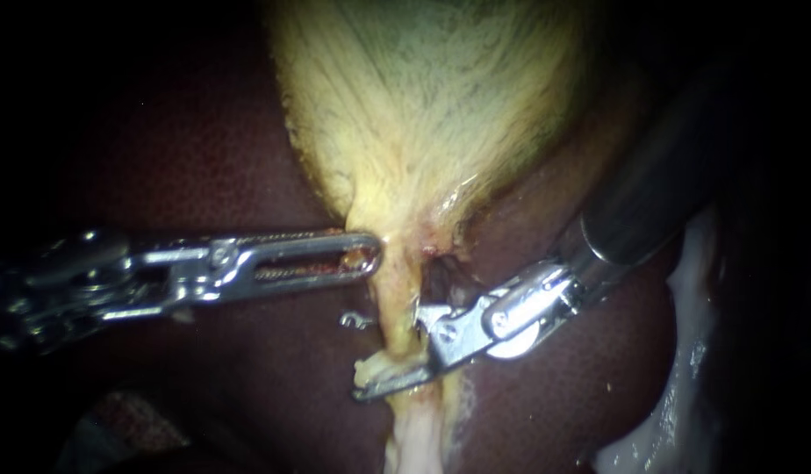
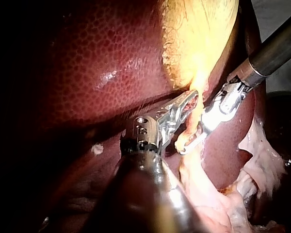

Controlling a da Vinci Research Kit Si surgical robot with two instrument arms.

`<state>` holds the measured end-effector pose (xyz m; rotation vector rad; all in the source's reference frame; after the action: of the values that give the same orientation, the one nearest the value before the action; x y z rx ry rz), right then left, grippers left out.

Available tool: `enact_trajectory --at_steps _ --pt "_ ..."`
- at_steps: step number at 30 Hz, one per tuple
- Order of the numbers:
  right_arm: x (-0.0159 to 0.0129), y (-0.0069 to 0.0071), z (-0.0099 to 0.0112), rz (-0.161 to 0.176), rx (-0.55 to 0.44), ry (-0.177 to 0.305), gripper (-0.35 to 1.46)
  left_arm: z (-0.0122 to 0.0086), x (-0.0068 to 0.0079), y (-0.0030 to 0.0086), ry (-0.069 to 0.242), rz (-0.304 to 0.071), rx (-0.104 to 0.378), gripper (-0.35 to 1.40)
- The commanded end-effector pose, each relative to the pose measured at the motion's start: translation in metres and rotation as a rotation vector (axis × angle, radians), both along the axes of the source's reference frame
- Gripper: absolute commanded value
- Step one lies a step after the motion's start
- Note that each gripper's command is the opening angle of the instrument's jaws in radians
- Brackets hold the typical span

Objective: Going back second clip left tube

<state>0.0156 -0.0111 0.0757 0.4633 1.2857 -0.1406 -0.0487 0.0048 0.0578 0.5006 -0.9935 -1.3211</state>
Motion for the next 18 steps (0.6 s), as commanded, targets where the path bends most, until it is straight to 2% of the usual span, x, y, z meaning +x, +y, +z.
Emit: enact_trajectory --at_steps 1,7,12,18 --pt "-0.0003 -0.0002 -0.0002 -0.002 0.002 0.001 0.60 0.0000 0.0000 0.0000 0.000 0.000 0.000 -0.35" --pt "-0.0025 -0.0009 -0.0010 -0.008 0.029 -0.002 0.60 0.0000 0.0003 -0.0001 -0.001 0.002 -0.001 -0.35" --pt "-0.0047 -0.0007 -0.0019 -0.004 0.059 -0.009 0.60 0.0000 0.0005 -0.0002 -0.002 0.003 -0.001 -0.35" --pt "-0.0068 -0.0001 -0.0038 0.062 0.220 -0.077 0.60 0.0002 0.0007 0.0000 -0.002 0.004 0.000 -0.35"
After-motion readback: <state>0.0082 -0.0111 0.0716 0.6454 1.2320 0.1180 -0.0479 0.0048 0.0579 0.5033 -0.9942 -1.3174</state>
